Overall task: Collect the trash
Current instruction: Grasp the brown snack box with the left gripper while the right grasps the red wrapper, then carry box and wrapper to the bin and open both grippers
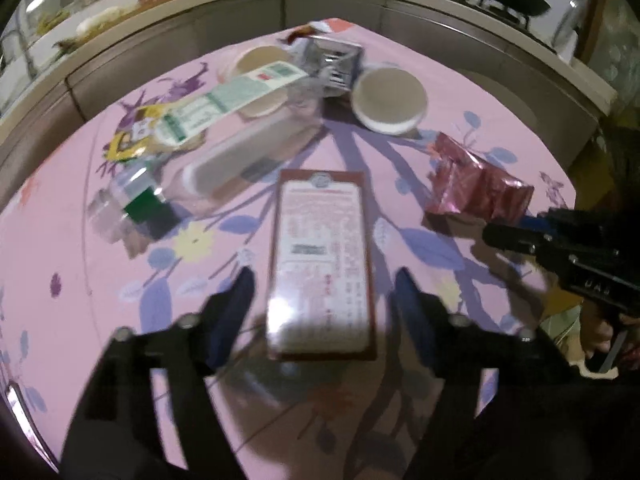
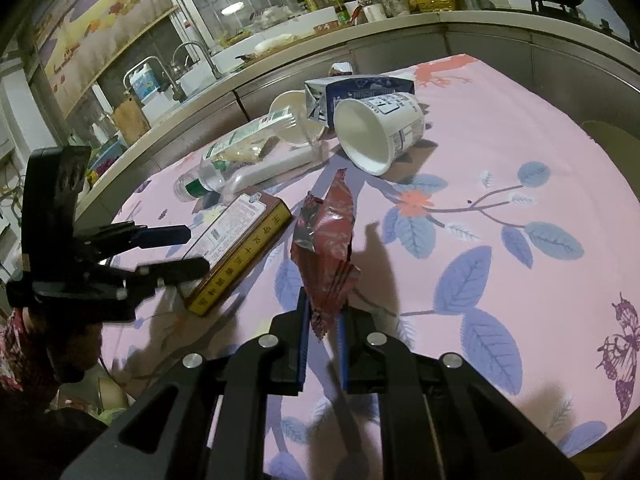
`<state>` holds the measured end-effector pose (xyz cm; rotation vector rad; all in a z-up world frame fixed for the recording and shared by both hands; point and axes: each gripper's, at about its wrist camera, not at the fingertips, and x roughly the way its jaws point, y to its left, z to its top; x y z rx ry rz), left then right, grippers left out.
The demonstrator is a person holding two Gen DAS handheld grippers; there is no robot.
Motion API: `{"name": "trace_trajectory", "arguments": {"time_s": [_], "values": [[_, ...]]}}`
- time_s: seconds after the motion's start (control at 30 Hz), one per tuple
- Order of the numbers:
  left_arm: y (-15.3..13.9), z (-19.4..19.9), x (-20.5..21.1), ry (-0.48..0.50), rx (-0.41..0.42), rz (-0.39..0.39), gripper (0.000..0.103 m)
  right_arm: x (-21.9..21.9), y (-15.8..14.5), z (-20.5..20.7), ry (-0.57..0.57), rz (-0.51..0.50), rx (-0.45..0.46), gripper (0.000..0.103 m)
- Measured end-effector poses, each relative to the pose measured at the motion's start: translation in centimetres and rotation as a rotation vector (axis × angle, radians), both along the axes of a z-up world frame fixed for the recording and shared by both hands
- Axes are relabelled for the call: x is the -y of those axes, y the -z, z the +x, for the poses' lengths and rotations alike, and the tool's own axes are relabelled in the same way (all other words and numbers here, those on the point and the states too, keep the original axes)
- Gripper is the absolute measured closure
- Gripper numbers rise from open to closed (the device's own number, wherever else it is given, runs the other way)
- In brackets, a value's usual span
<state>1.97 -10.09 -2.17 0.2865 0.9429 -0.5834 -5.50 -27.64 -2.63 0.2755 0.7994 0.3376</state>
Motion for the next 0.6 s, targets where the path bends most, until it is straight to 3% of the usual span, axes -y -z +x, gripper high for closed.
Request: {"name": "trace_trajectory", "arguments": {"time_s": [0.1,0.17,0.2,0.3,0.4,0.6], "values": [[1.0,0.1,1.1,0.017,0.003,0.050,0.030,0.1,0.0,-0.3,0.000,0.006,0.003,0.094],[1.7,0.3,1.2,-0.004,0.016,0.086,0.046,0.2,0.0,-0.4,-0.001,0.009,0.005,0.094],[1.8,0.5,1.1,-0.008,0.019,0.087,0.046,0.3,0.0,-0.5,-0.002,0.011,0.007,0.094],[0.7,0.5,0.8,-0.012,-0.035,0.011,0.046,0.9,-0.3,-0.6,-0.003,0.037,0.013,0.093],[-1.5,-0.2,1.8,0.027,-0.021,-0.050,0.046,2.5,-1.1,-0.8,0.025,0.080,0.045,0.093],[-5.3,1.3,9.9,0.177,-0.006,-0.122,0.046,8.5,-2.0,-0.7,0.172,0.109,0.110,0.094]]}}
